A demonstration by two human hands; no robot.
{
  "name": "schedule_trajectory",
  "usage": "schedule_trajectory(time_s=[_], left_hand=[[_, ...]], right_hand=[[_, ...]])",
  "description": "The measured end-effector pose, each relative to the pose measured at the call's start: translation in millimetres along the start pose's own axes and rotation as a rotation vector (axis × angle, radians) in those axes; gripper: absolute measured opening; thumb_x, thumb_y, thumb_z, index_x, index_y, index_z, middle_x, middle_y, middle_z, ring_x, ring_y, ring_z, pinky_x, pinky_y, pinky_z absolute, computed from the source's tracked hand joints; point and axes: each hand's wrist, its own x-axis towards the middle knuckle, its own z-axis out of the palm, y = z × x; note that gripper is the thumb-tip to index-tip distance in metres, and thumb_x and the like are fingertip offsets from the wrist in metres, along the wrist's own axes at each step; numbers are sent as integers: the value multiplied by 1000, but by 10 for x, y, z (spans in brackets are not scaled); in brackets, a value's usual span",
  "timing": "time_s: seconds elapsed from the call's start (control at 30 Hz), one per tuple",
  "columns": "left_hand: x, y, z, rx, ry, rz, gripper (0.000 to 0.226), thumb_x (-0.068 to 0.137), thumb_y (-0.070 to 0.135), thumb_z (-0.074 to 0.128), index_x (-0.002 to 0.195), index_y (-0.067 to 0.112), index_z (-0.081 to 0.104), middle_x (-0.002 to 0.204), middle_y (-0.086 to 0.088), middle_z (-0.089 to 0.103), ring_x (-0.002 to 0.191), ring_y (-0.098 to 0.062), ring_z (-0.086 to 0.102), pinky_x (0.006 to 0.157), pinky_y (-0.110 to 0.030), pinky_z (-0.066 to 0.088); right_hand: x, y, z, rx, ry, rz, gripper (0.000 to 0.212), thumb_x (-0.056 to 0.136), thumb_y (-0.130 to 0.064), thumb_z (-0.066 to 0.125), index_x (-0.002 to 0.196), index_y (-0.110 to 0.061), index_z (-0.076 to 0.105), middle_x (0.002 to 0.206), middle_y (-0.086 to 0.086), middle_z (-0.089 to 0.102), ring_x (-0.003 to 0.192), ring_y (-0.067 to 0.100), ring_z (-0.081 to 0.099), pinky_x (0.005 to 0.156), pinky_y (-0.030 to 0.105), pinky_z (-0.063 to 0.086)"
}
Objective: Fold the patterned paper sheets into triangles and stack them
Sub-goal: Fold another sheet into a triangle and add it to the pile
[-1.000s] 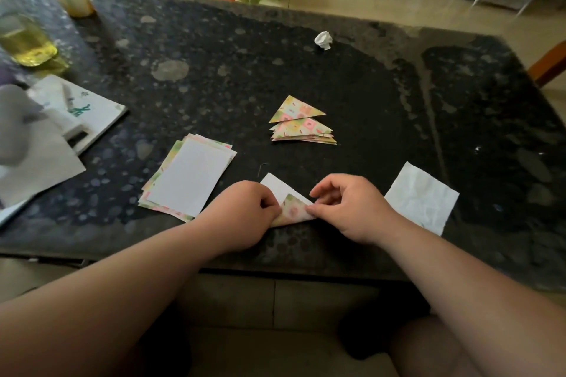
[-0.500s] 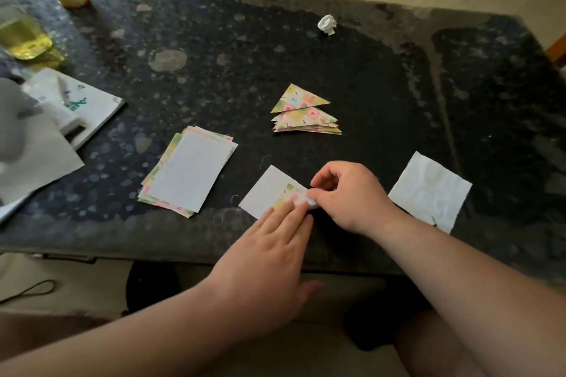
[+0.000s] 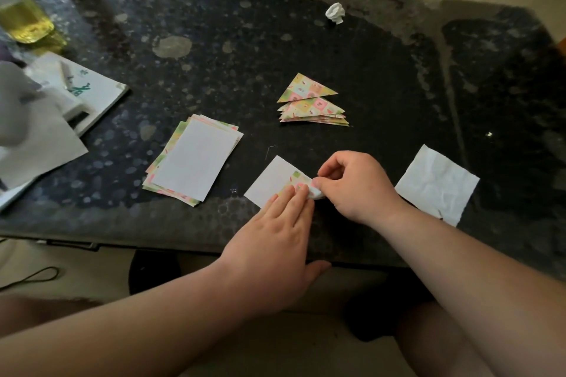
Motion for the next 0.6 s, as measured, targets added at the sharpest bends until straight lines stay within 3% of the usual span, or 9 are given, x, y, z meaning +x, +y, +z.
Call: schedule_trajectory(time_s=[0.6], left_hand=[[45,2,16,-2,6,-7,92,100,69,25,159,10,-15,168,-9,-20,154,-21,-24,127,-39,-8]], right_hand=[[4,6,29,18,36,16,14,90,-29,78,85,-31,65,82,-13,65,77,5,62,67,24,52]])
